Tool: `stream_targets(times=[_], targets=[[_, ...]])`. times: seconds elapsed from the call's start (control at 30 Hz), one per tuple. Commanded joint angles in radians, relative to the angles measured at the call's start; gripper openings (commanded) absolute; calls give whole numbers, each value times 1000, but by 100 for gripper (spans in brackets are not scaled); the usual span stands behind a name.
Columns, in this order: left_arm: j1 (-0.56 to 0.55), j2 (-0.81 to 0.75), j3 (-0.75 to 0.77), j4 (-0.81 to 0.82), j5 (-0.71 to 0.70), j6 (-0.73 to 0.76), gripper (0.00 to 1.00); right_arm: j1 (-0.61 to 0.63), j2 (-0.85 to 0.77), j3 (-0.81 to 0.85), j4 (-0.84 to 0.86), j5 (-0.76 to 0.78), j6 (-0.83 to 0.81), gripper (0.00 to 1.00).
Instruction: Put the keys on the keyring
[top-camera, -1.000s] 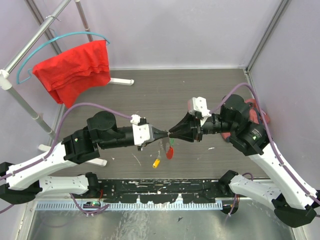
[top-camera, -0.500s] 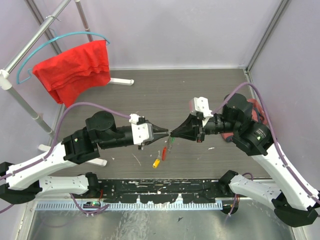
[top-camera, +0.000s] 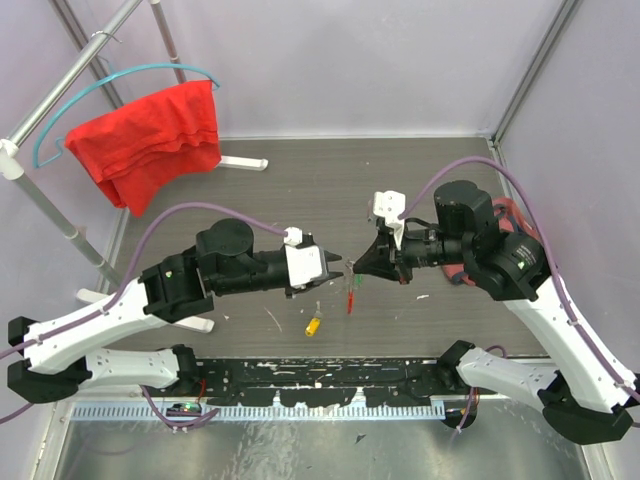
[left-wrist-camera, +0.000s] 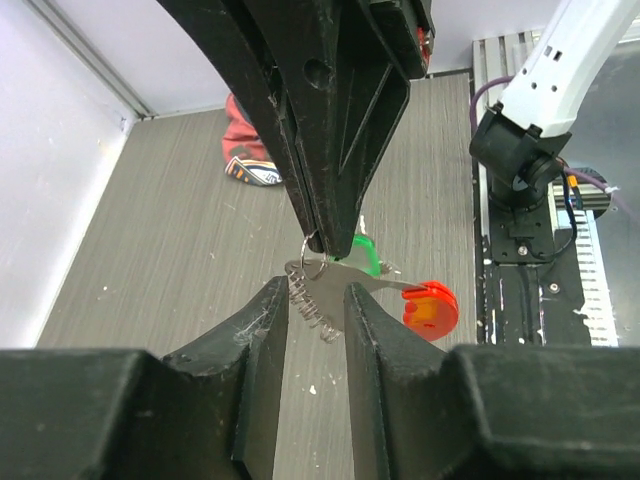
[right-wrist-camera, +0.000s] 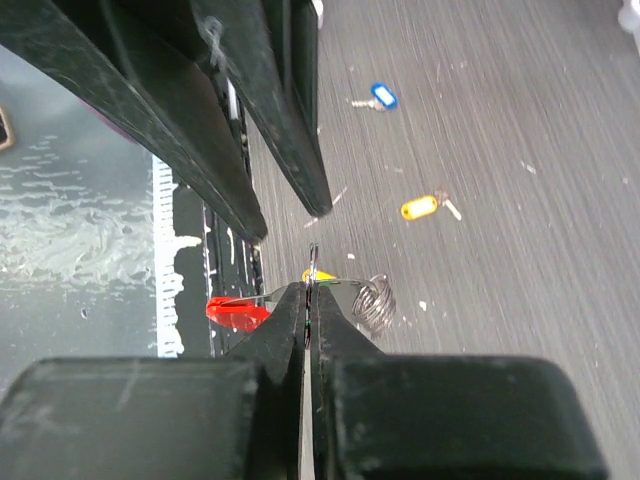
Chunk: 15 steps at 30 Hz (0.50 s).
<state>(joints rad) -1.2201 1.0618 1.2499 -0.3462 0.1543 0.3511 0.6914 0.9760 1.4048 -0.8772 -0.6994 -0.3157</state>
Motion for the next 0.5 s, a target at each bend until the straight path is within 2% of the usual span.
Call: stream_targets(times=[0.0,0.27,0.47], targets=[[-1,-3,44,-18,-1,11,36,0,-15,65,-69,74,-16,1],[6,26,60,-23,35,-22,37,14,0,110,-115,104,-18,1],[64,66,144,-104,139,-98,28,40,15,150,-102,148,-20,1]])
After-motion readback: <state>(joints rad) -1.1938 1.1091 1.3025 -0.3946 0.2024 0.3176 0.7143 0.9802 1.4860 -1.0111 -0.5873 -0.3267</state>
